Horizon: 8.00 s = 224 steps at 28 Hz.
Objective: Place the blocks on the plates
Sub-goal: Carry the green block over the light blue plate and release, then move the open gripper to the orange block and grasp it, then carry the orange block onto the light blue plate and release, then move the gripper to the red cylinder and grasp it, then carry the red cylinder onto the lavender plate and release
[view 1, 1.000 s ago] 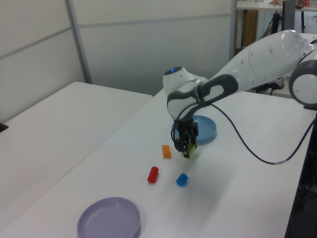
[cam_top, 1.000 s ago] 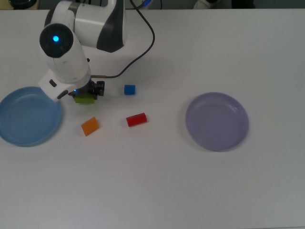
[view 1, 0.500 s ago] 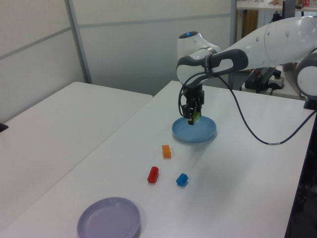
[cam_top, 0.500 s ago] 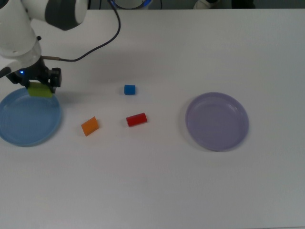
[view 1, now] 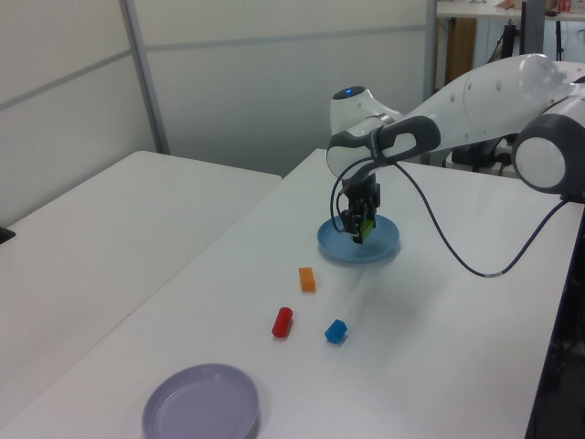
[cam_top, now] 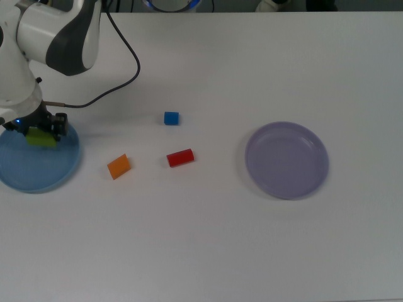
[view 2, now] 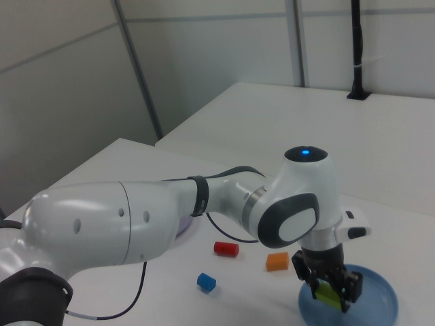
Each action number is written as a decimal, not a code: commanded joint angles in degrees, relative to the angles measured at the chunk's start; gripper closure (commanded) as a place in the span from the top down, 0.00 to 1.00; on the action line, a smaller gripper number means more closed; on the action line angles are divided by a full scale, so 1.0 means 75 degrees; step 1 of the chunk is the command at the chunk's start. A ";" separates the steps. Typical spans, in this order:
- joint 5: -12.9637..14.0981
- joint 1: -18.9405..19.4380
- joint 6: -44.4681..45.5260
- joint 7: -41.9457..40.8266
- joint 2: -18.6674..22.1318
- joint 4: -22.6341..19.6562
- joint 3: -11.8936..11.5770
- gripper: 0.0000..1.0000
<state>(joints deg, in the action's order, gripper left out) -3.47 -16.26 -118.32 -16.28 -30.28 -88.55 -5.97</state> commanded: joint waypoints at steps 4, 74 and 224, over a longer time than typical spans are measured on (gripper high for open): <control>-0.0076 -0.0082 -0.0044 -0.0150 -0.0088 0.0193 -0.0001 0.71; 0.1248 0.1687 -0.1990 0.7479 0.0052 -0.0768 0.0058 0.00; 0.0428 0.5449 -0.1673 0.4572 0.0416 -0.1107 0.0374 0.58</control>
<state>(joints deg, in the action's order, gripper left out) 2.07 23.50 -132.21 18.43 -26.48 -97.07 -3.37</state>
